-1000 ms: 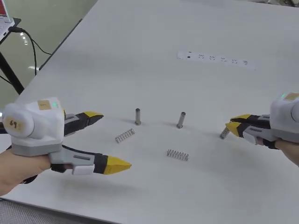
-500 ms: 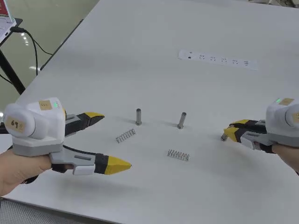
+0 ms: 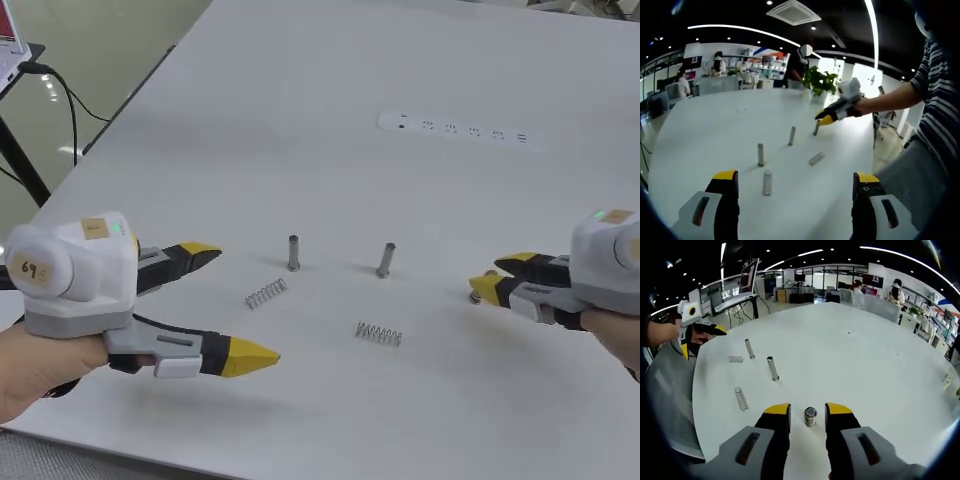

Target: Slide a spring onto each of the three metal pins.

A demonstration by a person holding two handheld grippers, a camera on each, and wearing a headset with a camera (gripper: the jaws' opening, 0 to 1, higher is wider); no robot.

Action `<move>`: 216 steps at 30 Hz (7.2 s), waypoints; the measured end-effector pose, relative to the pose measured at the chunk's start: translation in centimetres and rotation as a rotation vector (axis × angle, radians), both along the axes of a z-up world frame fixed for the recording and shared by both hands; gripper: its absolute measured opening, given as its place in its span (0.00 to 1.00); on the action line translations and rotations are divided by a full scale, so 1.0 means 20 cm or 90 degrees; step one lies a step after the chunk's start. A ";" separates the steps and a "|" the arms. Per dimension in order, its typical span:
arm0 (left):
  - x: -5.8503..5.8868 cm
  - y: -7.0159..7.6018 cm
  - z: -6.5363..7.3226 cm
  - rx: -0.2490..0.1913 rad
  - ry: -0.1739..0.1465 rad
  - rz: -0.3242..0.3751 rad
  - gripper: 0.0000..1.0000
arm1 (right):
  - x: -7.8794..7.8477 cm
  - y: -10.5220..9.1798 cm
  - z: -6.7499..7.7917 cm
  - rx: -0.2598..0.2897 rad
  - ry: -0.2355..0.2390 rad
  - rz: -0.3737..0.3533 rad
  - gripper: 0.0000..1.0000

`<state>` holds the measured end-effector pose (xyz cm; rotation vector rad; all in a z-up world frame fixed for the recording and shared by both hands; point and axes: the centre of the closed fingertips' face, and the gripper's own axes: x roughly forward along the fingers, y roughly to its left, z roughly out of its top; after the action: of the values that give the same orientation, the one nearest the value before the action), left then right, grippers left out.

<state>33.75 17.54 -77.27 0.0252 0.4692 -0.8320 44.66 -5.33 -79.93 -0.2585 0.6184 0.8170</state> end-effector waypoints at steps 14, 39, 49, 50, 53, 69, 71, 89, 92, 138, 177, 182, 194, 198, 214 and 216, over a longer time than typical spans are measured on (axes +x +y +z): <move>0.01 -0.01 0.00 0.004 0.001 -0.007 0.92 | -0.04 -0.02 0.07 0.063 0.016 -0.045 0.27; 0.01 0.00 0.01 0.007 -0.003 -0.008 0.92 | -0.26 0.23 0.14 0.037 0.020 0.112 0.24; 0.01 -0.02 0.01 0.006 -0.004 -0.010 0.91 | -0.34 0.36 0.04 -0.061 0.036 0.237 0.22; 0.01 -0.02 0.01 0.006 -0.004 -0.011 0.91 | -0.36 0.38 0.02 -0.077 0.034 0.256 0.21; 0.00 -0.02 0.01 0.007 -0.004 -0.011 0.91 | -0.38 0.41 -0.01 -0.116 0.027 0.297 0.21; 0.00 -0.02 -0.01 0.014 0.002 -0.013 0.90 | -0.43 0.48 -0.13 -0.257 0.053 0.433 0.18; 0.00 -0.03 -0.01 0.016 0.000 -0.017 0.90 | -0.44 0.48 -0.17 -0.273 0.064 0.444 0.17; -0.03 -0.04 -0.03 0.023 0.009 -0.029 0.88 | -0.46 0.47 -0.32 -0.312 0.088 0.470 0.08; -0.03 -0.05 -0.03 0.023 0.009 -0.031 0.88 | -0.46 0.46 -0.32 -0.314 0.079 0.472 0.08; 0.00 -0.59 0.05 -0.046 -0.029 -0.203 0.43 | -0.57 0.48 0.14 -0.190 -0.019 0.475 0.07; -0.03 -0.68 0.14 -0.071 -0.045 -0.272 0.03 | -0.60 0.45 0.21 -0.182 -0.038 0.487 0.07; -0.05 -0.69 0.12 -0.076 -0.028 -0.292 0.02 | -0.62 0.44 0.19 -0.182 -0.030 0.487 0.08; -0.09 -0.67 0.08 -0.073 -0.011 -0.311 0.02 | -0.63 0.40 0.12 -0.186 -0.008 0.461 0.13; -0.09 -0.66 0.07 -0.068 -0.008 -0.314 0.02 | -0.64 0.39 0.12 -0.182 -0.003 0.461 0.12; -0.10 -0.66 0.07 -0.058 -0.006 -0.322 0.02 | -0.67 0.43 0.13 -0.155 -0.011 0.477 0.07; -0.10 -0.66 0.07 -0.059 -0.011 -0.318 0.02 | -0.66 0.43 0.16 -0.155 -0.022 0.481 0.07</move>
<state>31.70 4.41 -75.92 0.0661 0.4117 -1.3421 31.41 3.29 -76.81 -0.7552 0.5881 1.4584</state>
